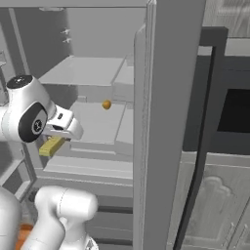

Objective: Retrieve the butter from the fridge and place it on a plate on the dining table. Then retrieve the butter knife by the fridge and place it near the plate.

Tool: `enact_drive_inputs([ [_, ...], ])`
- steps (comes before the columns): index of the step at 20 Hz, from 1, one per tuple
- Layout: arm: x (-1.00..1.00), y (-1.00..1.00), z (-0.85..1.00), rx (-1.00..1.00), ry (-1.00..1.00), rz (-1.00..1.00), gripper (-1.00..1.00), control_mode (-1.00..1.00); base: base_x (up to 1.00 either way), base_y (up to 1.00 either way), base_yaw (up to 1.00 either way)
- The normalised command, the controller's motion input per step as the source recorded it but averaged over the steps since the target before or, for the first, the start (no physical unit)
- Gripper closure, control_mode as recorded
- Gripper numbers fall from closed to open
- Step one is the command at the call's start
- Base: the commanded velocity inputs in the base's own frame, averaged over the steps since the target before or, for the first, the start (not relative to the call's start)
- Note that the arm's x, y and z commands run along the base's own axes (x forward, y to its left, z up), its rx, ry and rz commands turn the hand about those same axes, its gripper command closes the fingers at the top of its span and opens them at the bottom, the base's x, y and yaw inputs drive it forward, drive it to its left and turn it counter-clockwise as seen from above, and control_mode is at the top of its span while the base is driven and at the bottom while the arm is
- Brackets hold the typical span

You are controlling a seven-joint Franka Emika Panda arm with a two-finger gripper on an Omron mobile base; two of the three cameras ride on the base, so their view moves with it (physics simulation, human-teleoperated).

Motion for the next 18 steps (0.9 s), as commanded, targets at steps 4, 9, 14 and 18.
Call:
enact_drive_inputs([
  [4,0.00,0.00,0.00,0.00,0.00,0.00,1.00,1.00,-0.62,0.00,0.00],
  [9,0.00,0.00,0.00,0.00,0.00,0.00,1.00,1.00,-0.64,0.00,0.00],
  [14,0.00,0.00,0.00,0.00,0.00,0.00,1.00,1.00,-0.73,0.00,0.00],
  [18,0.00,0.00,0.00,0.00,0.00,0.00,1.00,1.00,-0.75,0.07,0.00],
])
